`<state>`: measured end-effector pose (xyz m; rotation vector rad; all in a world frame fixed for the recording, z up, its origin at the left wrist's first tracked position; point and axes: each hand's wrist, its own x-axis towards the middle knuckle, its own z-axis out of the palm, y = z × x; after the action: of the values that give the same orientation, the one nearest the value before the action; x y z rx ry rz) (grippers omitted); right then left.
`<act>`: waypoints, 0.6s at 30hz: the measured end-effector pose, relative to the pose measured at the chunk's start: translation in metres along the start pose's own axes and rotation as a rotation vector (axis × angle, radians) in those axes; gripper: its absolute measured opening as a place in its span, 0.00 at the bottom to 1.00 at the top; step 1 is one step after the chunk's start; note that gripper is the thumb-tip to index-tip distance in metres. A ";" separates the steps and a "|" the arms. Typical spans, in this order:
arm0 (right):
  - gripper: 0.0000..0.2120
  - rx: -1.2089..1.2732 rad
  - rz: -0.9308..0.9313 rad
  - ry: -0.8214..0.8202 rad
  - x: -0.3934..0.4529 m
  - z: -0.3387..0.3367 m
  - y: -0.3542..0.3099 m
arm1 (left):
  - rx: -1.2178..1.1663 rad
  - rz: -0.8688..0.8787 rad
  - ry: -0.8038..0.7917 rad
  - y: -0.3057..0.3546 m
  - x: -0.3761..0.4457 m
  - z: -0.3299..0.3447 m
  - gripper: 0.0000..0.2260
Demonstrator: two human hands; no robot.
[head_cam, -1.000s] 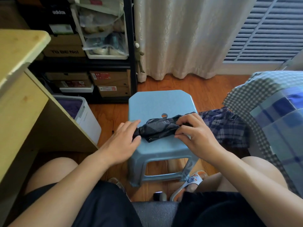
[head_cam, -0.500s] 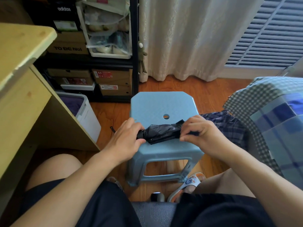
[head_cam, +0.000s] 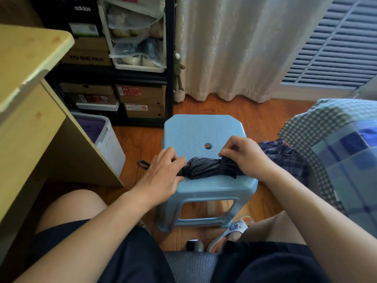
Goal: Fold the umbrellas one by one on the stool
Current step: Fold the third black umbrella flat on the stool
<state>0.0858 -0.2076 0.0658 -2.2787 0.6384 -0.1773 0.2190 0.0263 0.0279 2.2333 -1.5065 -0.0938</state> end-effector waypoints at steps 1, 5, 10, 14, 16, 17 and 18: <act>0.05 -0.011 0.031 -0.024 0.002 -0.001 -0.001 | 0.005 0.002 0.006 0.000 -0.001 0.000 0.13; 0.06 -0.048 0.100 -0.085 0.006 0.001 -0.006 | 0.013 0.013 0.021 -0.001 -0.002 0.002 0.13; 0.05 -0.059 0.144 -0.100 0.010 0.000 -0.009 | 0.003 0.022 0.028 -0.002 -0.003 0.003 0.13; 0.06 -0.071 0.186 -0.143 0.013 -0.001 -0.006 | -0.016 0.013 0.030 -0.003 -0.003 0.003 0.13; 0.05 -0.108 0.197 -0.167 0.015 0.003 -0.006 | -0.020 0.009 0.036 -0.003 -0.003 0.003 0.13; 0.05 -0.116 0.208 -0.176 0.017 0.005 -0.007 | -0.020 0.008 0.035 -0.003 -0.003 0.004 0.13; 0.05 -0.125 0.225 -0.187 0.019 0.005 -0.009 | -0.017 0.006 0.033 -0.003 -0.003 0.004 0.13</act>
<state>0.1074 -0.2080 0.0674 -2.2863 0.8189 0.1874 0.2189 0.0287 0.0226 2.2061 -1.4901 -0.0666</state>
